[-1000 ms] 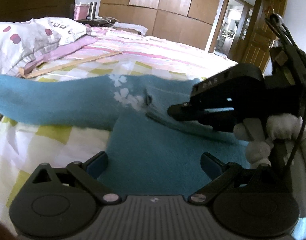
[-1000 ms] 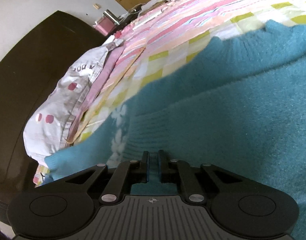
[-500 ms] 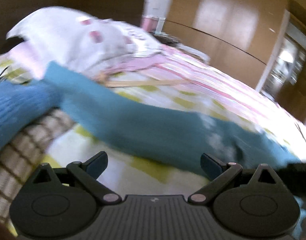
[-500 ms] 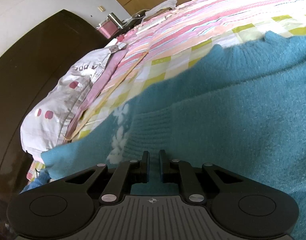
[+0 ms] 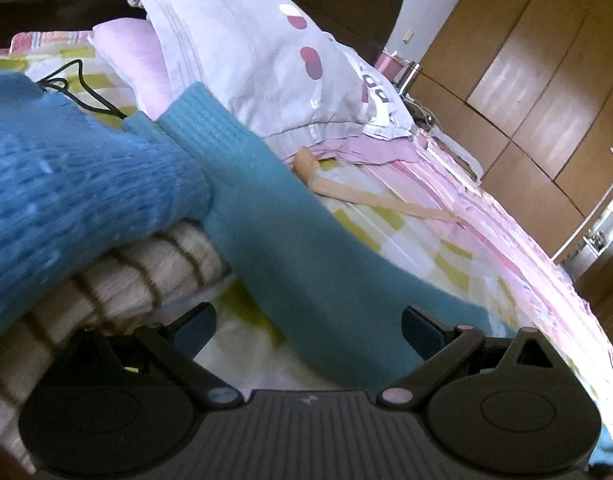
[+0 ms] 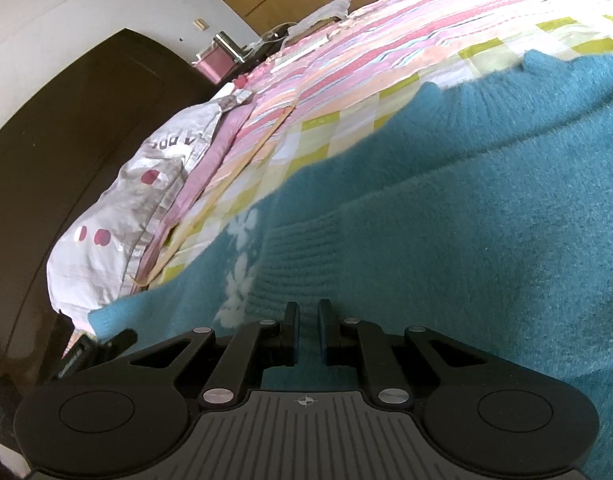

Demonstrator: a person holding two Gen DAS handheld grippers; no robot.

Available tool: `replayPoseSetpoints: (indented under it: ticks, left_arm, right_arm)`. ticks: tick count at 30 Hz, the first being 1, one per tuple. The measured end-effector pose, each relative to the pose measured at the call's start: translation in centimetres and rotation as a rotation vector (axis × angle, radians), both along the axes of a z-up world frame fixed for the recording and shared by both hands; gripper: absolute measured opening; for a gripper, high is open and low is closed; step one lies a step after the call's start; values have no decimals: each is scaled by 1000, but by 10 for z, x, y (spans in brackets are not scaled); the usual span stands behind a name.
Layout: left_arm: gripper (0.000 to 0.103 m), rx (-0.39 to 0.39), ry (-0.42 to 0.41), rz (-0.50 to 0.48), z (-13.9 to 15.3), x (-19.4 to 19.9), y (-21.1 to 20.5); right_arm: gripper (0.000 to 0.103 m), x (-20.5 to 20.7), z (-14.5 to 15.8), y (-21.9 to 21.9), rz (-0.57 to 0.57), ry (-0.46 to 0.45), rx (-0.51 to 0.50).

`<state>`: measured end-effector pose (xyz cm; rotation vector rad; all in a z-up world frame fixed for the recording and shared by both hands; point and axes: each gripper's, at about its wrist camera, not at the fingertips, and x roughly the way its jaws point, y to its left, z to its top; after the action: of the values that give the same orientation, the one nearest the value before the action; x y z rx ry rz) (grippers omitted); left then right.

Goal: Fold small clothes

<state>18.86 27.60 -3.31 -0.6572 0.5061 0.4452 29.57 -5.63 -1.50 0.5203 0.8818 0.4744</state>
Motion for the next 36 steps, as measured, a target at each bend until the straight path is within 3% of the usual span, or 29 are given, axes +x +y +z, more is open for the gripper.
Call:
replayPoseSetpoints:
  ticks: [11,13,17,20,21,30,36]
  left_arm:
    - [99,-10,-73,47,0,23,13]
    - [82,-5,-73,53,1,23,13]
    - [69,-8,-76,68,3,21,14]
    - [54,-16,-92,84,7,16,13]
    - [49,-15,-107,76,9,14,11]
    - [41,117,-124,-25,19,23,-17]
    - [40,211,-184,-208,36,28,-53]
  right_arm:
    - [12,-1,0,0,7,-15,-9]
    - [12,-1,0,1,4,-15,-10]
    - [12,-3,0,2,2,-17,-16]
    - [12,-3,1,2,3,-17,-21]
    - [12,-3,1,2,3,-17,-22]
    - [12,-2,3,4,6,-9,-36]
    - [12,-1,6,6,23,-5,-53]
